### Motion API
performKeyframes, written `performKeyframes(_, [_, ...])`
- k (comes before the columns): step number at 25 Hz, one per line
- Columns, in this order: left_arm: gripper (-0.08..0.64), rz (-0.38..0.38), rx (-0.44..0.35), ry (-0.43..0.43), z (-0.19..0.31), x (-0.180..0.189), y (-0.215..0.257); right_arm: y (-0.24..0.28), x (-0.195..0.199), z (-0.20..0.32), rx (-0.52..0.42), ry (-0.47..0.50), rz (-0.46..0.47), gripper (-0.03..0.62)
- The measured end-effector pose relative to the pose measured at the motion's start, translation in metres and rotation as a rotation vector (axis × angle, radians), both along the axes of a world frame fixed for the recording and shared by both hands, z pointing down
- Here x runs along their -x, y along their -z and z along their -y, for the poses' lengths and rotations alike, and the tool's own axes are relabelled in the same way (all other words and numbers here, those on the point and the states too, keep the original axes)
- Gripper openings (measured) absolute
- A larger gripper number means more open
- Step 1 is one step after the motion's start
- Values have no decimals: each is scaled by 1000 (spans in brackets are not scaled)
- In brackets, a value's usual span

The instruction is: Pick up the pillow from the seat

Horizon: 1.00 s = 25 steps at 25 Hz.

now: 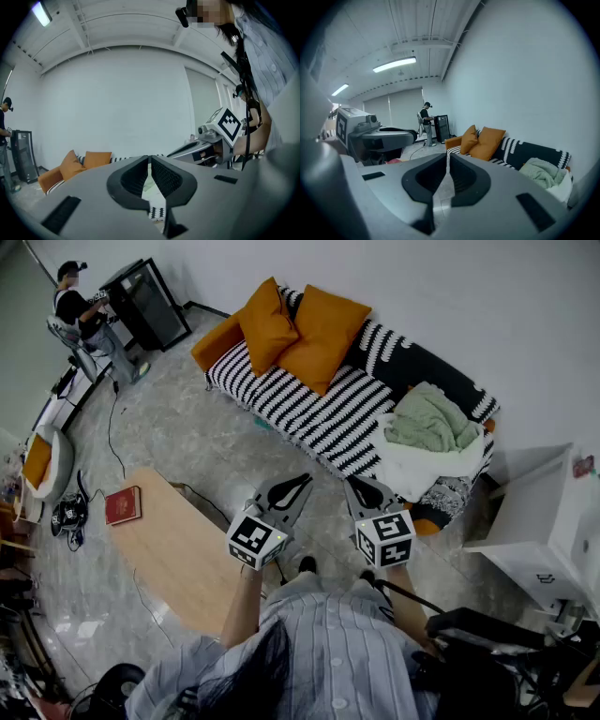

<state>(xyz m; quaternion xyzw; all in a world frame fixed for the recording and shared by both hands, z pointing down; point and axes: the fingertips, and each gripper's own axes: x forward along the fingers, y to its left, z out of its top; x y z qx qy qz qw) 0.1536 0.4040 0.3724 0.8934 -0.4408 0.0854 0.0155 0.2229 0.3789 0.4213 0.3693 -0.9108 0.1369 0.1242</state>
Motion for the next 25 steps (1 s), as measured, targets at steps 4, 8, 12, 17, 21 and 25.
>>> performKeyframes(4, [12, -35, -4, -48, -6, 36, 0, 6, 40, 0, -1, -24, 36, 35])
performKeyframes(8, [12, -94, -6, -62, -3, 68, 6, 14, 68, 0, -14, -54, 32, 35])
performKeyframes(12, [12, -145, -9, -68, -3, 80, 7, 12, 80, -3, -27, -75, 1, 35])
performKeyframes(17, [12, -170, -3, -57, 1, 83, 4, 10, 85, -1, -14, -52, 17, 35])
performKeyframes(21, [12, -173, -2, -53, 4, 78, 9, 12, 84, 2, -12, -18, 12, 35])
performKeyframes(25, [12, -206, -1, -22, 13, 73, 12, 9, 76, 5, 0, 4, 6, 35])
